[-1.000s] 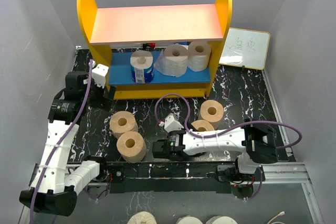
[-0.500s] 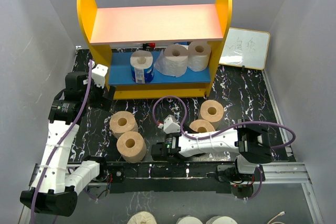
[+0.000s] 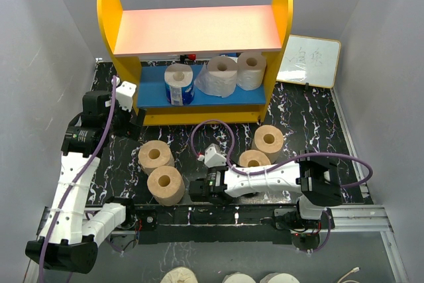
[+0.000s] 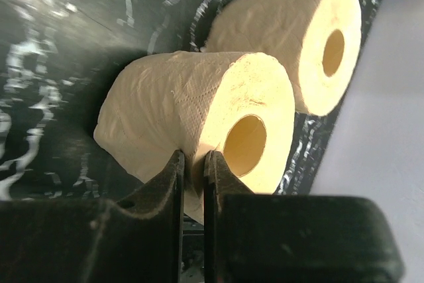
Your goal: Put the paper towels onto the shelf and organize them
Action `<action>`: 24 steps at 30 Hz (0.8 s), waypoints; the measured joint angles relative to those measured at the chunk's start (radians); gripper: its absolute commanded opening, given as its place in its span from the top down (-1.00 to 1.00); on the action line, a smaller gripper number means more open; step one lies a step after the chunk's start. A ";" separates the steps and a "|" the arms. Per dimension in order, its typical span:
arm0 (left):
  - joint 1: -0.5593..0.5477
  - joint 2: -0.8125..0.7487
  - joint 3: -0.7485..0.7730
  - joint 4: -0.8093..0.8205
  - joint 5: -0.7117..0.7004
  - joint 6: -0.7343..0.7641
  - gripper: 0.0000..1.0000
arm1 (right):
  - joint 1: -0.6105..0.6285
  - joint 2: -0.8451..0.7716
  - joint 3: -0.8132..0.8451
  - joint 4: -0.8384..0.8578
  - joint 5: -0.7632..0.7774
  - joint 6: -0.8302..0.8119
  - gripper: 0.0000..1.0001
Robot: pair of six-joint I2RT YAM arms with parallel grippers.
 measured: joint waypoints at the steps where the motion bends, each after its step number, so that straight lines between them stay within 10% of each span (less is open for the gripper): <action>1: 0.000 0.000 0.000 0.000 0.000 0.000 -0.97 | 0.003 0.000 0.024 0.004 -0.009 -0.011 1.00; 24: 0.031 -0.014 -0.011 0.006 -0.019 0.000 -0.97 | 0.048 0.121 0.360 0.036 0.042 -0.290 1.00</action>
